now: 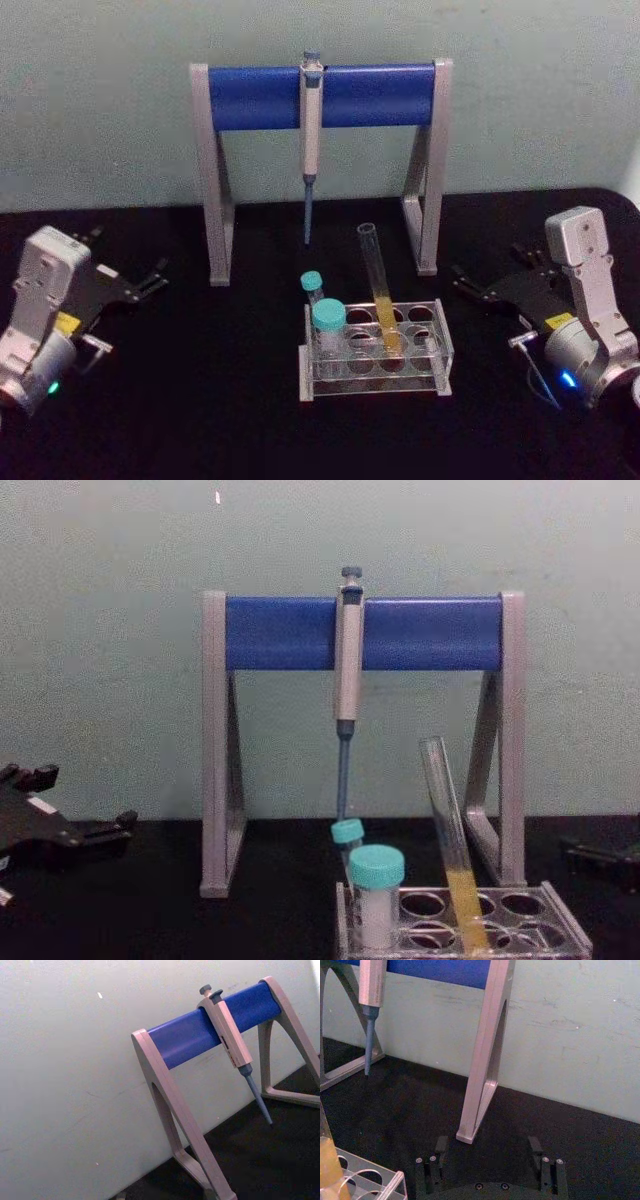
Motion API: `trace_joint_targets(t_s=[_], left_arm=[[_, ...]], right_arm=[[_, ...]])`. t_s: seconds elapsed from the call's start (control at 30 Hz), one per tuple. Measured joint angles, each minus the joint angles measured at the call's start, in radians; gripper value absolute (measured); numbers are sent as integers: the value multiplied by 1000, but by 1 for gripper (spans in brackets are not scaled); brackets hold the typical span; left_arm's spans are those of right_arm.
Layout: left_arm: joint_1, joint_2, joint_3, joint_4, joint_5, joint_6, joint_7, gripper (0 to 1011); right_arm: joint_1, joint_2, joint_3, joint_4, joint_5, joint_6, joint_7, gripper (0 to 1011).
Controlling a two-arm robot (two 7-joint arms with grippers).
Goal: Pick up the test tube from the test tube rack, shake it, then place it back into the test tube rack.
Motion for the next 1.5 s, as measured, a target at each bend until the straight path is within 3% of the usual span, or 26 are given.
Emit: trace_joint_targets(t_s=[1.5], left_arm=[[0, 0, 0, 0, 0, 0, 0, 1001]], right_arm=[[0, 1, -1, -2, 0, 0, -2, 1000]])
